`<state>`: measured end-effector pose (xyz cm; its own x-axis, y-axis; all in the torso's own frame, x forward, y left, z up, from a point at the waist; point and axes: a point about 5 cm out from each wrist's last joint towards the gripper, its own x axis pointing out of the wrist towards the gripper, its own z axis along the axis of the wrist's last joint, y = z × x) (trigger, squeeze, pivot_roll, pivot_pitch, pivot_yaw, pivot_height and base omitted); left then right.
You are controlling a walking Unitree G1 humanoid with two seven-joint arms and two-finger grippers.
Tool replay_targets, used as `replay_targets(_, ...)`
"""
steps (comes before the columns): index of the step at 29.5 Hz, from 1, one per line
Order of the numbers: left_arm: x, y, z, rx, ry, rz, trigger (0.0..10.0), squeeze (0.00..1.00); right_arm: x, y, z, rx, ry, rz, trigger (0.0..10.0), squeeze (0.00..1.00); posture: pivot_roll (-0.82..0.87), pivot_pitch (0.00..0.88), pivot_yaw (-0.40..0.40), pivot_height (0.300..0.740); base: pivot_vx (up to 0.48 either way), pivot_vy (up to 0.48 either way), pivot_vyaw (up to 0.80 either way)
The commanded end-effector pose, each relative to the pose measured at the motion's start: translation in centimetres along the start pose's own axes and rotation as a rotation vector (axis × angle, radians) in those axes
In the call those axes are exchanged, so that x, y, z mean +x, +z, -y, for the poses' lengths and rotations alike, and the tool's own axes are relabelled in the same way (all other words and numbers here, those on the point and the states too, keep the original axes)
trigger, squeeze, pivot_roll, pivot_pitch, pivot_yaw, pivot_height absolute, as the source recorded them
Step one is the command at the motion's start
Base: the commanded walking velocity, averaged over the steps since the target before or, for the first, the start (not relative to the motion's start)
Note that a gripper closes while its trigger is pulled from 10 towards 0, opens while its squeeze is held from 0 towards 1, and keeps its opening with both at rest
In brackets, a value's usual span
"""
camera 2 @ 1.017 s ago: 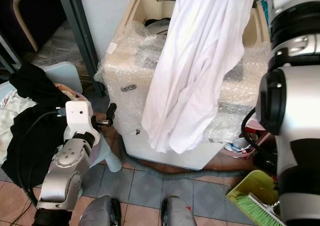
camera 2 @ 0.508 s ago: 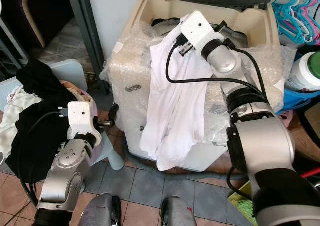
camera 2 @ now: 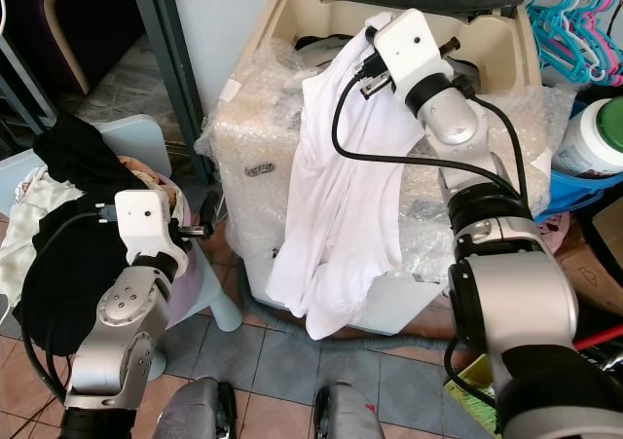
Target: Clothes washing
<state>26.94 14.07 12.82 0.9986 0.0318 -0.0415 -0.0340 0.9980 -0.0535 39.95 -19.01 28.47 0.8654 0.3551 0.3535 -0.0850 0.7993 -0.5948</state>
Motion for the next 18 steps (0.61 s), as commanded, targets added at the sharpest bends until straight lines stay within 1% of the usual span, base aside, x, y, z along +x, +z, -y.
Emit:
replay_targets(1,-0.4,-0.1,-1.0,-0.005,0.048,-0.008,10.0,0.0,0.9,2.5,2.0,0.013,-0.057,0.091,10.0,0.0,0.03,0.112,-0.018,0.728,0.0,0.0,0.72)
replay_targets(4,-0.6,-0.6,-1.3,-0.025,0.058,-0.034,10.0,0.0,1.1,3.1,2.8,-0.008,-0.072,0.096,10.0,0.0,0.04,0.11,-0.018,0.728,0.291,0.0,0.7)
replay_targets(5,-0.6,-0.6,-1.3,-0.025,0.058,-0.034,10.0,0.0,1.1,3.1,2.8,-0.008,-0.072,0.096,10.0,0.0,0.04,0.11,-0.018,0.728,0.304,0.0,0.69)
replay_targets(6,-0.7,-0.7,-1.4,-0.023,0.061,-0.039,10.0,0.0,1.3,3.4,3.3,-0.012,-0.082,0.094,10.0,0.0,0.04,0.109,-0.016,0.728,0.3,0.0,0.64)
replay_targets(11,-0.8,-0.7,-1.3,-0.022,0.061,-0.039,10.0,0.0,1.8,4.3,4.0,-0.043,-0.081,0.099,10.0,0.0,0.04,0.104,-0.017,0.728,0.301,0.0,0.47)
replay_targets(14,-1.1,-0.7,-1.2,-0.019,0.055,-0.037,10.0,0.0,2.6,5.4,4.5,-0.09,-0.044,0.102,10.0,0.0,0.04,0.102,-0.014,0.728,0.298,0.0,0.0)
replay_targets(15,-1.1,-0.7,-1.2,-0.019,0.055,-0.037,10.0,0.0,2.6,5.4,4.5,-0.09,-0.044,0.102,10.0,0.0,0.04,0.102,-0.014,0.728,0.3,0.0,0.0)
replay_targets(16,-1.2,-0.8,-1.2,-0.017,0.055,-0.045,10.0,0.0,3.2,6.4,4.8,-0.131,-0.029,0.104,10.0,0.0,0.04,0.098,-0.016,0.728,0.311,0.0,0.0)
replay_targets(17,-1.2,-1.0,-1.3,-0.021,0.059,-0.053,10.0,0.0,3.7,7.3,5.4,-0.148,-0.036,0.105,10.0,0.0,0.04,0.098,-0.016,0.728,0.292,0.0,0.0)
replay_targets(18,-1.2,-1.0,-1.4,-0.02,0.063,-0.056,10.0,0.0,3.8,7.5,5.7,-0.15,-0.045,0.092,10.0,0.0,0.04,0.096,-0.018,0.728,0.281,0.0,0.0)
